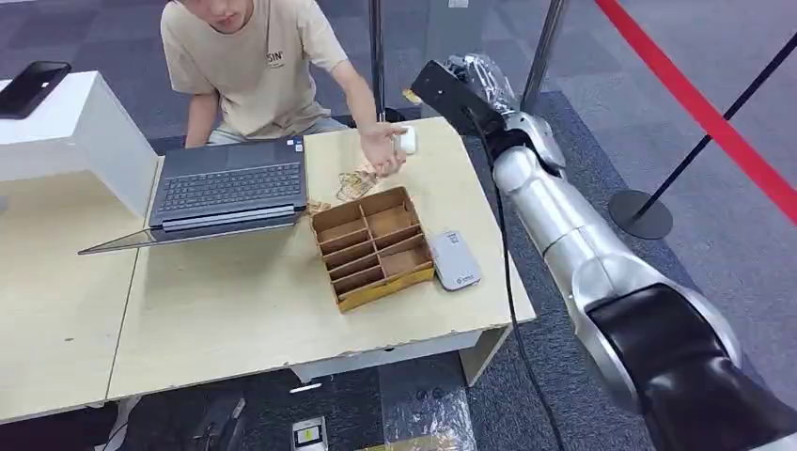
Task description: Pass the card to the sensor for recognition and then transmit it.
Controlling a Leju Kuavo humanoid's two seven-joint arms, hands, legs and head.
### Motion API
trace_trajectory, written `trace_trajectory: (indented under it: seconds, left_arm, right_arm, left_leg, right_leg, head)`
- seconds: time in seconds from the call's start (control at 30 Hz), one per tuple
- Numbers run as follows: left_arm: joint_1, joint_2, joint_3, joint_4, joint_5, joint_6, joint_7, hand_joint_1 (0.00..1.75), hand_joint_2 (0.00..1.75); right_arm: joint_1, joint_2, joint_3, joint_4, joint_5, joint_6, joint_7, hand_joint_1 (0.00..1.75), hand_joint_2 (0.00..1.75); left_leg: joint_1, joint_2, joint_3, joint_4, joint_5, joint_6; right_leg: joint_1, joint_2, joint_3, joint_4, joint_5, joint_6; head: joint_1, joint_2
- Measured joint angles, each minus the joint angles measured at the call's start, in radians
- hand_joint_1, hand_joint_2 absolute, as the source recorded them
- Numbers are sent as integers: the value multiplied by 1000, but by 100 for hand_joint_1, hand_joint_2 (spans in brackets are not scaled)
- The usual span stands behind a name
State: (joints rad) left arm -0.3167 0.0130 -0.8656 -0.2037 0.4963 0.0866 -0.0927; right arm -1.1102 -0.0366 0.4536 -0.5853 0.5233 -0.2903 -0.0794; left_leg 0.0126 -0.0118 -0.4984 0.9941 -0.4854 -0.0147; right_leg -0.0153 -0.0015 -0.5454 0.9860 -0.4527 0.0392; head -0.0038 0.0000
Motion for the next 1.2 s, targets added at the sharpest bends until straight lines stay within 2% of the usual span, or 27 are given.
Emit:
trace_trajectory:
  seconds: [0.17, 0.53, 0.57, 0.6, 0.63, 0.77, 0.93, 1.07, 1.2]
  left_arm:
    - [0, -1, 0, 0, -2, -2, 0, 0, 0]
    - [0, -2, 0, 0, 2, -2, -2, 0, 0]
    - [0, -2, -1, 0, 2, -2, -3, 0, 0]
    - [0, -2, 0, 0, 2, -2, -4, 0, 0]
    - [0, -2, -1, 0, 2, -2, -4, 0, 0]
    - [1, -2, 0, 0, 11, 4, -6, 0, 0]
    - [16, 0, 3, 0, 36, 30, -31, 0, 0]
    - [33, 5, 6, 0, 44, 46, -43, 0, 0]
    - [50, 14, 11, 1, 61, 68, -55, 0, 0]
  right_arm:
    - [1, -7, 38, 61, 96, -10, 9, 175, 175]
    - [5, -8, 93, 135, 124, -15, 16, 175, 175]
    - [7, -7, 94, 137, 128, -16, 15, 0, 175]
    - [9, -6, 95, 137, 129, -18, 14, 0, 175]
    - [10, -6, 97, 139, 130, -18, 12, 0, 0]
    - [22, 2, 98, 140, 76, -16, -21, 0, 0]
    - [81, 18, 34, 85, -185, -15, -133, 0, 0]
    - [154, 15, -28, -19, -347, -3, -141, 0, 0]
    - [293, -7, -96, -220, -515, 19, -119, 0, 0]
  left_leg:
    - [0, 0, 0, 0, 0, 0]
    - [0, 0, -1, 0, 0, 0]
    - [0, 0, -1, 0, 0, 0]
    - [0, 0, -1, 0, 0, 0]
    - [0, 0, -1, 0, 0, 0]
    - [0, 0, -1, 0, 0, 0]
    - [0, 1, 0, 0, 0, 0]
    - [0, 0, 1, 0, 0, 0]
    - [0, 0, 1, 0, 0, 0]
  right_leg:
    - [0, 0, 0, 0, 0, 0]
    - [0, 0, -1, 0, 0, 0]
    - [0, 0, -1, 0, 0, 0]
    - [0, 0, -1, 0, 0, 0]
    - [0, 0, -1, 0, 0, 0]
    - [0, 0, -1, 0, 0, 0]
    - [0, 0, -1, 0, 0, 0]
    - [0, 0, 0, 0, 0, 0]
    - [0, 0, 1, 0, 0, 0]
  head:
    - [0, 0]
    - [0, 0]
    - [0, 0]
    - [0, 0]
    - [0, 0]
    - [0, 0]
    - [-1, 0]
    - [0, 0]
    - [0, 0]
